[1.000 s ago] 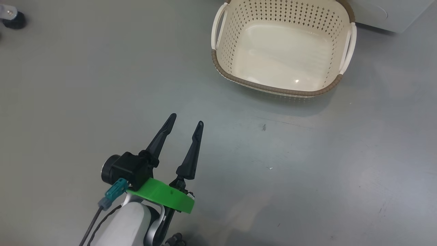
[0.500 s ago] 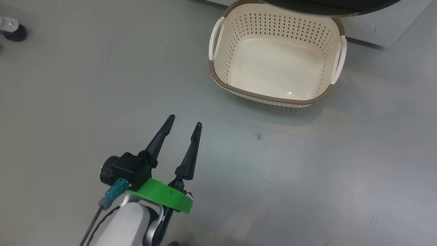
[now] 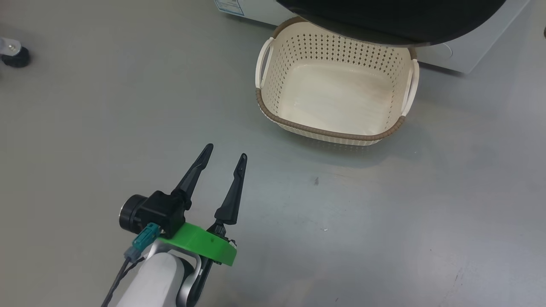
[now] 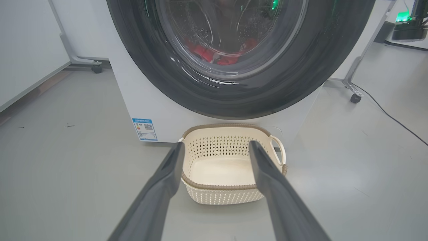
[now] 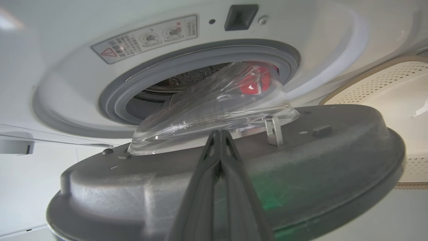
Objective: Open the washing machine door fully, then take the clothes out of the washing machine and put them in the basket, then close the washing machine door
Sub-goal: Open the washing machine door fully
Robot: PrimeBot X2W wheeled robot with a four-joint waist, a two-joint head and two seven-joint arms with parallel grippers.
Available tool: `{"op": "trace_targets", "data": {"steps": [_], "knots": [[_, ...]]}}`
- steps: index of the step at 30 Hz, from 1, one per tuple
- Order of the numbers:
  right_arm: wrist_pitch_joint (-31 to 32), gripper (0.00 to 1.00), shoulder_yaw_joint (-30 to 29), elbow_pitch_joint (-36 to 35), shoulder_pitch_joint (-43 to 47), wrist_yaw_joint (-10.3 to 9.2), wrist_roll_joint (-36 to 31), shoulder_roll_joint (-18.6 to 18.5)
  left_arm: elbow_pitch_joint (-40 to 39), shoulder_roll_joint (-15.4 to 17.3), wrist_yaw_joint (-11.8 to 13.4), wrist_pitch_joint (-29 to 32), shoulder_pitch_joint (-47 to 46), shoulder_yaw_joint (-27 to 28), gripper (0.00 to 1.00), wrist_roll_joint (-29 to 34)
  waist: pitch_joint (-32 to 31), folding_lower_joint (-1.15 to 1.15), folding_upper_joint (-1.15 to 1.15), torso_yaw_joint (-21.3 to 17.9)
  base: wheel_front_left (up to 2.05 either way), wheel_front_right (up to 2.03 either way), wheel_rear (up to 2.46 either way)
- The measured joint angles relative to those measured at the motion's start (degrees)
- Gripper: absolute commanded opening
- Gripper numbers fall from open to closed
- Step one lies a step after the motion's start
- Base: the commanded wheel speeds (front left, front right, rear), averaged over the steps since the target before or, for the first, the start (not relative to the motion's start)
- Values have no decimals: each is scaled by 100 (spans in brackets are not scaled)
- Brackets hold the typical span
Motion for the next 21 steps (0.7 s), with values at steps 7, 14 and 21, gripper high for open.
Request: {"op": "trace_targets", "data": {"steps": [7,14,21], "knots": [[96,0,-27,18,298,0,46,92,58,0,0,0,19,54,100,46,-209,0,0,-45,0,0,0],[255,0,-5,65,673,0,108,213,75,2,0,0,170,65,100,69,-457,0,0,-117,0,0,0],[291,0,0,65,782,-1,108,278,73,3,-7,0,222,89,100,115,-574,0,0,-181,0,0,0]]}}
